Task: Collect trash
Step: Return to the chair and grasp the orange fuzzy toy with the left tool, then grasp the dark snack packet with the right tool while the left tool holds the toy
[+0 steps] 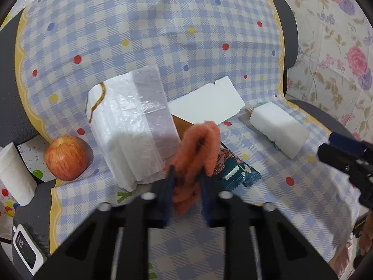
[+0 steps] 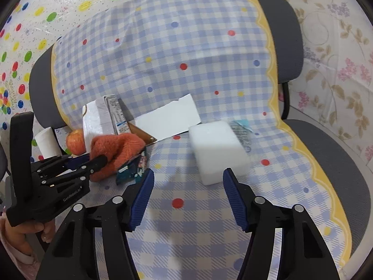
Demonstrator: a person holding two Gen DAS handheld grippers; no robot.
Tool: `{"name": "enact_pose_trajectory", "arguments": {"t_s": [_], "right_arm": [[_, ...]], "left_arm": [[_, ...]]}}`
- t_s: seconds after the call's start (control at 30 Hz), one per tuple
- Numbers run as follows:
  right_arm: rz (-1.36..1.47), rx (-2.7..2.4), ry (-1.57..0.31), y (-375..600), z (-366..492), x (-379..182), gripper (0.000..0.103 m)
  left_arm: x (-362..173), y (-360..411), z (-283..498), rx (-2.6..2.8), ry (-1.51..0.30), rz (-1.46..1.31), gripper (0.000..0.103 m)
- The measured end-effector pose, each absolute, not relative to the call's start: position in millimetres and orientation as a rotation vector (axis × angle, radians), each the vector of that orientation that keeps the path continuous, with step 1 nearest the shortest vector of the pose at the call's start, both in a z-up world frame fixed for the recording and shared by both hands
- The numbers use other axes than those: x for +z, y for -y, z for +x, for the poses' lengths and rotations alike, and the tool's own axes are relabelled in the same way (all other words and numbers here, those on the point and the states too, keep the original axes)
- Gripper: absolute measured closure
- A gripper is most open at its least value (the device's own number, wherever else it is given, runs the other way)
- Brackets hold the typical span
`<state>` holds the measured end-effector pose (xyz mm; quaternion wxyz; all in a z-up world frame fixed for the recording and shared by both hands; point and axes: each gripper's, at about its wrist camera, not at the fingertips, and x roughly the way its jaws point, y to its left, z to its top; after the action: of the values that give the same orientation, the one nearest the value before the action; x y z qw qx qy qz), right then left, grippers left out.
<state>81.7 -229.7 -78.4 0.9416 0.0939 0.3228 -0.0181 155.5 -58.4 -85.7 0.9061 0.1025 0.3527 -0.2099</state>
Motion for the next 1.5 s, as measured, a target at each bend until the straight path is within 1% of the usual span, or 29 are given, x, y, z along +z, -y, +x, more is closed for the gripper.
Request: {"name": "enact_pose_trajectory", "arguments": {"t_s": [0.03,0.07,0.17,0.23,0.27,0.37,0.6,0.63,0.67,0.7,0.73,0.77,0.8,0.87,1.03,1.2,1.33,1.5], "right_arm": [[0.186,-0.023,-0.663,224,85,-79,0.056],[0.176,-0.005,-0.666,217,88,-78,0.059],[0.156,0.041,-0.67,197,95,-78,0.06],[0.155,0.068,-0.676,187,101,-79,0.057],[0.154,0.082,-0.681,182,105,-80,0.052],[0.142,0.122,-0.702,165,120,-85,0.044],[0.101,0.135,-0.751,145,146,-98,0.045],[0.097,0.132,-0.756,143,149,-99,0.048],[0.088,0.13,-0.759,141,150,-100,0.055],[0.074,0.129,-0.766,138,151,-101,0.059],[0.064,0.13,-0.772,137,151,-102,0.067],[0.057,0.13,-0.776,135,151,-103,0.084],[0.047,0.129,-0.777,133,147,-103,0.093],[0.049,0.128,-0.761,134,140,-99,0.099],[0.09,0.125,-0.684,148,99,-69,0.1],[0.098,0.086,-0.608,167,40,-37,0.1],[0.1,0.03,-0.58,184,-1,-27,0.1],[0.122,-0.048,-0.575,208,-50,-27,0.1]], "left_arm": [[-83,53,154,-0.432,-0.721,0.193,0.091],[-81,47,151,-0.432,-0.713,0.177,0.091],[-74,25,136,-0.42,-0.677,0.12,0.091],[-72,13,131,-0.41,-0.668,0.094,0.091],[-72,6,129,-0.4,-0.669,0.082,0.091],[-75,-3,130,-0.388,-0.679,0.063,0.091],[-83,-10,136,-0.388,-0.69,0.033,0.091],[-83,-10,136,-0.389,-0.69,0.03,0.091],[-83,-11,135,-0.389,-0.69,0.028,0.091],[-83,-11,135,-0.39,-0.689,0.028,0.091],[-83,-11,134,-0.391,-0.687,0.028,0.091],[-83,-11,133,-0.39,-0.686,0.028,0.091],[-82,-11,132,-0.391,-0.685,0.027,0.091],[-79,-11,127,-0.396,-0.679,0.023,0.091],[-59,-12,101,-0.438,-0.629,0.021,0.091],[-34,-4,62,-0.521,-0.555,0.029,0.092],[-21,13,30,-0.608,-0.519,0.042,0.092],[-17,47,-9,-0.725,-0.504,0.083,0.092]]}}
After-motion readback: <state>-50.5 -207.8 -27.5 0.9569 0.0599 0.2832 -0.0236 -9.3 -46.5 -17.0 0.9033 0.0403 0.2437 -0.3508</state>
